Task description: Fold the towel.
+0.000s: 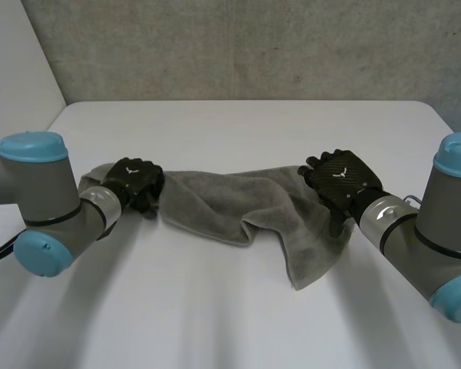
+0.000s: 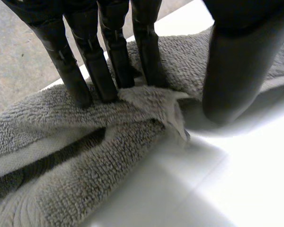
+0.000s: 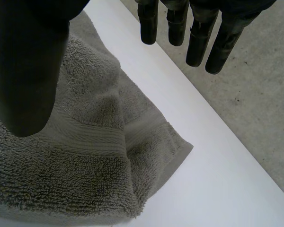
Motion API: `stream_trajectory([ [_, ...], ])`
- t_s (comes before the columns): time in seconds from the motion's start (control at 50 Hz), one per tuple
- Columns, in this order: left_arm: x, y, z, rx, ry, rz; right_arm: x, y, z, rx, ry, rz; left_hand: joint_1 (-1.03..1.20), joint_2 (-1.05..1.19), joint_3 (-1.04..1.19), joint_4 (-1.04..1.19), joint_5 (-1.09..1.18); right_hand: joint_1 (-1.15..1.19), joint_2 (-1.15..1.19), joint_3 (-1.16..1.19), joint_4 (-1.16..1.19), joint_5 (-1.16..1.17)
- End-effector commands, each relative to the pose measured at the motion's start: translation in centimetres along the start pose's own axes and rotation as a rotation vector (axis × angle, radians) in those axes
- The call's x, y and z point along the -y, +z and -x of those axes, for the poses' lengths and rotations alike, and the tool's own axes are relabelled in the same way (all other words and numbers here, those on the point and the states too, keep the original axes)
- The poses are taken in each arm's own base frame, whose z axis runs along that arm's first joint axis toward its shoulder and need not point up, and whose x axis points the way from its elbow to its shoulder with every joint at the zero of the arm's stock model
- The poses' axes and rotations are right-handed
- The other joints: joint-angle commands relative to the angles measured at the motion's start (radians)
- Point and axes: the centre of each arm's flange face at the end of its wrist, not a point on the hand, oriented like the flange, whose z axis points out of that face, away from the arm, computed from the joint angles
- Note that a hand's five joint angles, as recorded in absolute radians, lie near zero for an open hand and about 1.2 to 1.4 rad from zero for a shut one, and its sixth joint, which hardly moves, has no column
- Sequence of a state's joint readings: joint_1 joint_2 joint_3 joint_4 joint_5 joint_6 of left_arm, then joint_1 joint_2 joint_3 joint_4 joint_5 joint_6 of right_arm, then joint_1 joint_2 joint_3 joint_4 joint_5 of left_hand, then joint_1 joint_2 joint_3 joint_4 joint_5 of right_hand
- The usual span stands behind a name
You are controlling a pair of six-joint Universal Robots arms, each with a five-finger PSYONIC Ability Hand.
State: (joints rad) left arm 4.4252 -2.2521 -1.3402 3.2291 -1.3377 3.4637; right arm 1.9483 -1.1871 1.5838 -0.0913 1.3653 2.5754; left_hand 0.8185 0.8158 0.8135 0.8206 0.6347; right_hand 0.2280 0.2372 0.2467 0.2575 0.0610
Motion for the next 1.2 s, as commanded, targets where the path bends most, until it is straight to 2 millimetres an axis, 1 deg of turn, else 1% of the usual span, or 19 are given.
stream_trajectory([
  [0.02, 0.6, 0.6, 0.4, 0.028, -0.044, -0.055, -0.3, 0.2, 0.2, 0.004, -0.002, 0.006, 0.208, 0.211, 0.213, 0.206, 0.217, -0.053, -0.063, -0.072, -0.083, -0.061],
  [0.2, 0.9, 0.7, 0.8, 0.055, -0.072, -0.070, -0.4, 0.2, 0.2, 0.002, -0.001, 0.011, 0.214, 0.217, 0.219, 0.212, 0.223, -0.053, -0.063, -0.072, -0.083, -0.061],
  [0.34, 0.5, 0.9, 0.7, 0.051, -0.073, -0.060, -0.4, 0.1, 0.3, 0.002, -0.002, 0.012, 0.188, 0.190, 0.193, 0.186, 0.197, -0.053, -0.063, -0.072, -0.083, -0.061],
  [0.38, 0.4, 0.9, 0.6, 0.050, -0.072, -0.057, -0.4, 0.1, 0.3, 0.003, -0.002, 0.011, 0.164, 0.167, 0.169, 0.162, 0.173, -0.053, -0.063, -0.072, -0.083, -0.061],
  [0.42, 0.1, 1.0, 0.6, 0.047, -0.072, -0.050, -0.4, 0.1, 0.3, 0.003, -0.002, 0.011, 0.074, 0.076, 0.079, 0.071, 0.083, -0.053, -0.063, -0.072, -0.083, -0.061],
  [0.48, -0.1, 1.1, 0.5, 0.045, -0.074, -0.046, -0.4, 0.1, 0.3, 0.003, -0.002, 0.011, 0.044, 0.047, 0.049, 0.042, 0.053, -0.053, -0.063, -0.072, -0.083, -0.061],
  [0.52, -0.1, 1.2, 0.5, 0.047, -0.074, -0.045, -0.4, 0.1, 0.3, 0.003, -0.002, 0.011, -0.076, -0.073, -0.071, -0.078, -0.067, -0.053, -0.063, -0.072, -0.083, -0.061],
  [0.58, -0.2, 1.2, 0.5, 0.045, -0.076, -0.046, -0.4, 0.2, 0.3, 0.004, -0.002, 0.012, -0.132, -0.130, -0.127, -0.134, -0.123, -0.053, -0.063, -0.072, -0.083, -0.061],
  [0.8, 0.0, 2.0, 0.2, 0.050, -0.061, -0.092, -0.6, 0.2, 0.4, 0.005, 0.001, 0.017, -0.132, -0.130, -0.127, -0.134, -0.123, -0.053, -0.063, -0.072, -0.083, -0.061],
  [0.86, 0.0, 2.4, 0.3, 0.064, -0.053, -0.113, -0.6, 0.1, 0.4, 0.006, 0.001, 0.018, -0.112, -0.109, -0.107, -0.114, -0.103, -0.053, -0.063, -0.072, -0.083, -0.061],
  [0.88, 0.0, 2.6, 0.5, 0.078, -0.050, -0.118, -0.6, 0.1, 0.4, 0.006, 0.002, 0.019, -0.074, -0.071, -0.069, -0.076, -0.065, -0.053, -0.063, -0.072, -0.083, -0.061],
  [0.9, 0.0, 2.8, 0.7, 0.095, -0.049, -0.123, -0.7, 0.1, 0.3, 0.005, 0.003, 0.020, 0.019, 0.022, 0.024, 0.017, 0.029, -0.053, -0.063, -0.072, -0.083, -0.061],
  [0.92, 0.0, 2.8, 0.7, 0.095, -0.049, -0.123, -0.7, 0.1, 0.3, 0.005, 0.003, 0.020, 0.020, 0.023, 0.025, 0.018, 0.030, -0.053, -0.063, -0.072, -0.083, -0.061],
  [0.96, 0.0, 3.1, 1.0, 0.121, -0.048, -0.123, -0.6, 0.0, 0.1, 0.002, 0.011, 0.023, 0.175, 0.178, 0.180, 0.173, 0.185, -0.053, -0.063, -0.072, -0.083, -0.061],
  [1.08, 0.4, 3.3, 1.4, 0.140, -0.047, -0.133, -0.3, -0.4, 0.2, 0.006, 0.023, 0.037, 0.311, 0.314, 0.316, 0.309, 0.320, -0.053, -0.063, -0.072, -0.083, -0.061],
  [1.12, 0.8, 3.0, 1.5, 0.142, -0.047, -0.137, -0.1, -1.2, 0.2, 0.020, 0.036, 0.065, 0.466, 0.469, 0.471, 0.464, 0.475, -0.053, -0.063, -0.072, -0.083, -0.061],
  [1.14, 0.8, 3.0, 1.5, 0.142, -0.047, -0.137, -0.1, -1.2, 0.2, 0.020, 0.036, 0.065, 0.467, 0.469, 0.472, 0.464, 0.476, -0.053, -0.063, -0.072, -0.083, -0.061],
  [1.18, 1.1, 2.8, 1.7, 0.147, -0.048, -0.142, 0.7, -2.6, 0.1, 0.035, 0.084, 0.087, 0.519, 0.522, 0.524, 0.517, 0.529, -0.053, -0.063, -0.072, -0.083, -0.061],
  [1.2, 1.7, 2.4, 2.0, 0.151, -0.050, -0.154, 0.7, -2.6, 0.1, 0.035, 0.084, 0.087, 0.554, 0.557, 0.559, 0.552, 0.564, -0.053, -0.063, -0.072, -0.083, -0.061],
])
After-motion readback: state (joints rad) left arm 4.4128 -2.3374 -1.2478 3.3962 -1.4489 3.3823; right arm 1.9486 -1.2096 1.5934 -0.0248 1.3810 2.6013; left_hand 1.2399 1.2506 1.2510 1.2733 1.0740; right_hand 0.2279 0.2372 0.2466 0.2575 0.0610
